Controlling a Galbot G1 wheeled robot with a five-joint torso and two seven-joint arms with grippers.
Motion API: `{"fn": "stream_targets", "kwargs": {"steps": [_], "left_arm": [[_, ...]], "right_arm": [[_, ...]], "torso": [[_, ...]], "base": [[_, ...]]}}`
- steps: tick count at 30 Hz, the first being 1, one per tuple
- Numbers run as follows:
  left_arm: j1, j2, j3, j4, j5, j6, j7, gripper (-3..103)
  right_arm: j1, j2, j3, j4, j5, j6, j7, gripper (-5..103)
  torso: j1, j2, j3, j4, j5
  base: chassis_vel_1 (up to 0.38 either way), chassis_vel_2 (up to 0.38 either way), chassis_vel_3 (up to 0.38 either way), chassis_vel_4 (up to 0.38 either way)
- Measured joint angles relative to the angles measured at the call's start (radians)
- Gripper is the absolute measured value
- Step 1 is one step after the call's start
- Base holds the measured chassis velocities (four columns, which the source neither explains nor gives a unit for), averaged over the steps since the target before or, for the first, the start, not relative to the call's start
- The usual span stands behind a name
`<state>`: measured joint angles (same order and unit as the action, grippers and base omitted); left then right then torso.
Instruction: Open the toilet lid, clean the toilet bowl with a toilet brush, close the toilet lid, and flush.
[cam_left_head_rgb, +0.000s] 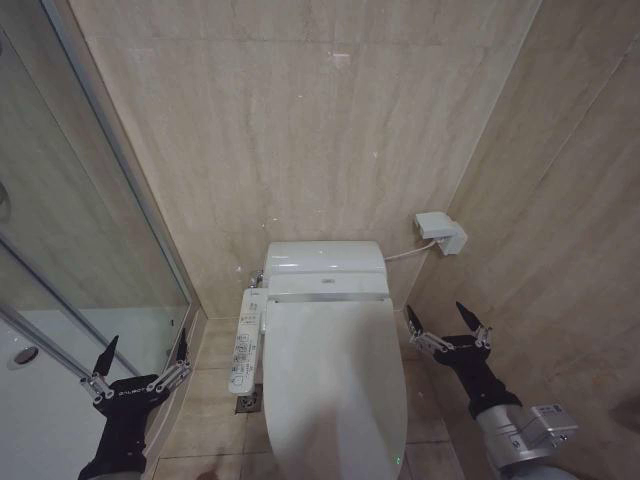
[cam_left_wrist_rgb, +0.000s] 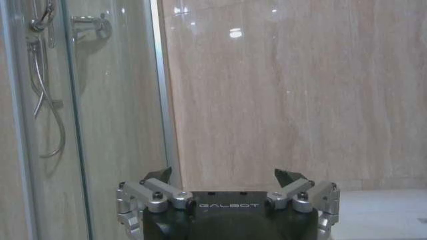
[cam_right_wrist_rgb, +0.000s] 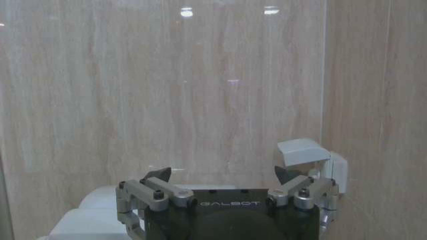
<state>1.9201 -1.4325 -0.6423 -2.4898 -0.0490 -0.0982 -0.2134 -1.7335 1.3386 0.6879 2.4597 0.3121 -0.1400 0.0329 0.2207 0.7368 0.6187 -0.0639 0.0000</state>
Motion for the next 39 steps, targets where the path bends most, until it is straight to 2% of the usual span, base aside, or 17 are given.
{"fn": "stream_targets", "kwargs": {"steps": [26,39], "left_arm": [[0.000,0.000,0.000,0.000,0.000,0.000,0.000,100],[0.000,0.000,0.000,0.000,0.000,0.000,0.000,100]], "right_arm": [[0.000,0.000,0.000,0.000,0.000,0.000,0.000,100],[0.000,0.000,0.000,0.000,0.000,0.000,0.000,100]], "torso": [[0.000,0.000,0.000,0.0000,0.0001],[0.000,0.000,0.000,0.0000,0.0002]], "base": [[0.084,-0.081,-0.086,0.082],[0.039,-0.017,-0.034,0.010]]}}
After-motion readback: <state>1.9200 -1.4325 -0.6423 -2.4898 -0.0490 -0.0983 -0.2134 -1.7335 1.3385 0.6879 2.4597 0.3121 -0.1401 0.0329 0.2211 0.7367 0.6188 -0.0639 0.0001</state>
